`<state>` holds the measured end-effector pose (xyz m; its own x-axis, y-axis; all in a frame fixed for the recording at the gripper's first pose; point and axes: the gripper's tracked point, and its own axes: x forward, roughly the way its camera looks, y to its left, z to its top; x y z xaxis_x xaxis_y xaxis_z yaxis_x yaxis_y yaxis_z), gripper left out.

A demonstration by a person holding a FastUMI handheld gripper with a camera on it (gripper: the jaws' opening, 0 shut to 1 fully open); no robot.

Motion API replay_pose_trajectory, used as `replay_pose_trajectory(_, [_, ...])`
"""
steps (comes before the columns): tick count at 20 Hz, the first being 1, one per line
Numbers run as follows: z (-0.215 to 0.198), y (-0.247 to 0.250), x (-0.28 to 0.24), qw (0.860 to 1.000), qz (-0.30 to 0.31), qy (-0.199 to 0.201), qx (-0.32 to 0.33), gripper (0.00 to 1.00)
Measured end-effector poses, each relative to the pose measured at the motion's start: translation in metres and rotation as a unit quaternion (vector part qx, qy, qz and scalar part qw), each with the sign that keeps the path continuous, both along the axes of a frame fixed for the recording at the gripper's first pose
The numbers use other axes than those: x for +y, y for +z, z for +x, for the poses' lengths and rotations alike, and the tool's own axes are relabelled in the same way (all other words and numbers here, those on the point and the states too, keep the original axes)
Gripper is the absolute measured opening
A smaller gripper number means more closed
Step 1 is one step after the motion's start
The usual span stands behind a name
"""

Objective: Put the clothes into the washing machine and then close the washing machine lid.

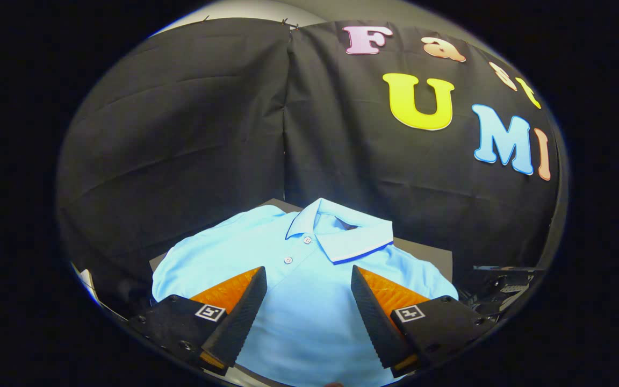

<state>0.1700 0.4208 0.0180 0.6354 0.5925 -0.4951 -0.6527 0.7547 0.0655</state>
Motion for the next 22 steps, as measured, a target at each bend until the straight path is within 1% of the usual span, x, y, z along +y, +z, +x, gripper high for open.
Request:
replay_pose_trajectory(2, [0.007,-0.004,0.008,1.0,-0.006,-0.006,0.018,0.98])
replay_pose_trajectory(5, [0.015,-0.013,0.02,0.999,-0.026,-0.002,0.041,0.98])
replay_pose_trajectory(8, [0.014,-0.023,0.022,0.997,-0.047,-0.001,0.056,0.97])
replay_pose_trajectory(12, [0.017,-0.024,0.019,0.995,-0.038,-0.008,0.094,0.95])
replay_pose_trajectory(14, [0.017,-0.024,0.019,0.994,-0.033,-0.006,0.102,0.85])
replay_pose_trajectory(15, [0.017,-0.025,0.019,0.994,-0.03,-0.006,0.105,0.69])
replay_pose_trajectory(17, [0.018,-0.026,0.02,0.994,-0.039,0.003,0.104,0.68])
replay_pose_trajectory(18, [0.016,-0.025,0.021,0.994,-0.039,0.014,0.101,0.68])
replay_pose_trajectory(19, [0.014,-0.025,0.024,0.993,-0.022,0.006,0.113,0.44])
replay_pose_trajectory(20, [0.015,-0.026,0.027,0.994,-0.012,0.007,0.11,0.2])
replay_pose_trajectory(21, [0.016,-0.025,0.028,0.994,-0.01,0.016,0.105,0.18])
replay_pose_trajectory(22, [0.022,-0.023,0.028,0.995,0.007,0.01,0.104,0.18])
